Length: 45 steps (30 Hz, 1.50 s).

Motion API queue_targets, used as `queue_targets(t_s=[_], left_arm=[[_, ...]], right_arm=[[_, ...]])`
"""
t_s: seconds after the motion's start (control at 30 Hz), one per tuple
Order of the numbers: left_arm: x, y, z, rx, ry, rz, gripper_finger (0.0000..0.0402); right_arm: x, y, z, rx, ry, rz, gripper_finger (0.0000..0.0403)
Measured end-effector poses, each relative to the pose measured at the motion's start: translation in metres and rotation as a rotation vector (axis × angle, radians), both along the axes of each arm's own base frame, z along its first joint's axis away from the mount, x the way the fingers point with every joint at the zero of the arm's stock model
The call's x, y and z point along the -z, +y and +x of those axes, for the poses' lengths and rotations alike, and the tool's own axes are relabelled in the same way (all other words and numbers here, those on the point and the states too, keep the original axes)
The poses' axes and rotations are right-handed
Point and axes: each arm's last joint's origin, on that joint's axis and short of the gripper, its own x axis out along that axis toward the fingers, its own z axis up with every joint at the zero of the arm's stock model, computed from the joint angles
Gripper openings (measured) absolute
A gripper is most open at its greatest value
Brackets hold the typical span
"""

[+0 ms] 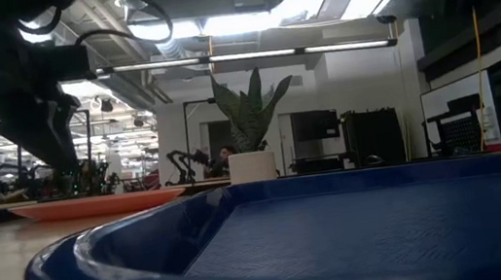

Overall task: Pick and place plate/cup/fork/spoon on tray
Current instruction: Put the pink plate in the center of the blue tray

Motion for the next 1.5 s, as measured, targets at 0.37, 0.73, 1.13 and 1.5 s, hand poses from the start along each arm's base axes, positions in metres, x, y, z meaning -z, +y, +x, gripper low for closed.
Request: queue_targets(t_s=[0.37, 0.73, 1.13, 1.5], left_arm=[[-0.002, 0.004, 0.004, -0.025, -0.041, 0.001, 0.0133], [-0.003, 0.003, 0.006, -0.024, -0.065, -0.004, 0.0133], [-0.004, 0.003, 0.009, 0.01, -0.087, 0.014, 0.0133], [-0.005, 0.003, 0.01, 0.018, -0.104, 0.016, 0.0133]], right_arm=[[-0.004, 0.003, -0.009, 0.072, -0.146, -0.196, 0.0182], [0.017, -0.005, -0.04, 0.004, -0.179, -0.241, 0.0182], [0.046, -0.009, -0.058, -0.562, -0.677, 0.406, 0.0182], [0.068, -0.046, -0.082, -0.644, -0.913, 0.422, 0.0182]])
